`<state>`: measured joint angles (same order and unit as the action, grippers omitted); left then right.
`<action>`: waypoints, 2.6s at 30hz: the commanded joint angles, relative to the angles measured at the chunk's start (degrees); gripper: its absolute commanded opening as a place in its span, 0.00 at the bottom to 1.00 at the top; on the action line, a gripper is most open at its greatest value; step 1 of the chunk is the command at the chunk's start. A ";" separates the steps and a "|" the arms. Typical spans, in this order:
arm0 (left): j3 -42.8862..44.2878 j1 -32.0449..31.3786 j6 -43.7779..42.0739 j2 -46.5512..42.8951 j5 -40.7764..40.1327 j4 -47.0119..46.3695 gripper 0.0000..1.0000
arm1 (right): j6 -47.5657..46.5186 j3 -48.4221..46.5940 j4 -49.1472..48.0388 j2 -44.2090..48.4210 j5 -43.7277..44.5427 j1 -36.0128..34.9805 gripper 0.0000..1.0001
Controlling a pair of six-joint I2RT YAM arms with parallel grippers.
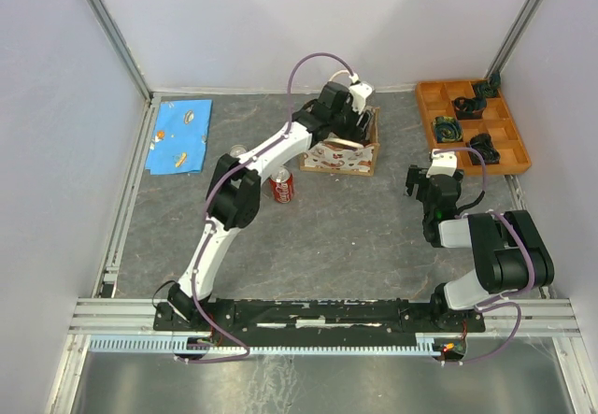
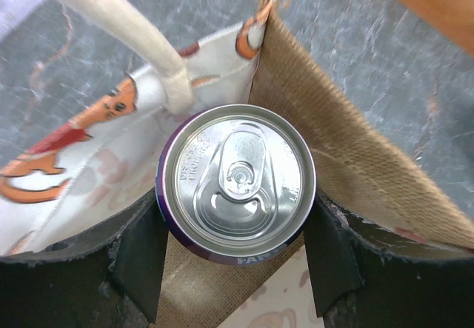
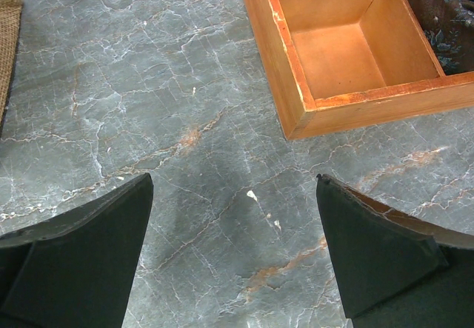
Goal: Take the beverage out of the canvas bag
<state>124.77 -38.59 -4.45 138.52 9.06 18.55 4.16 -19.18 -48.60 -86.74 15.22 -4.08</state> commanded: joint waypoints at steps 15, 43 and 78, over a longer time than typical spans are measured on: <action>-12.04 0.09 -0.85 -31.26 -7.95 -10.48 0.03 | -0.75 -1.65 -1.41 0.01 -0.37 -0.03 0.99; -78.77 -6.25 11.05 -86.11 -24.85 -18.99 0.03 | -0.76 -1.65 -1.41 0.06 -0.38 -0.03 0.99; -97.35 -9.49 20.72 -76.85 -29.60 -32.86 0.03 | -0.76 -1.66 -1.41 -0.01 -0.37 -0.05 0.99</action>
<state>25.02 -47.99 13.50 61.14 -20.25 -5.32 4.19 -19.18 -48.60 -86.74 15.20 -4.08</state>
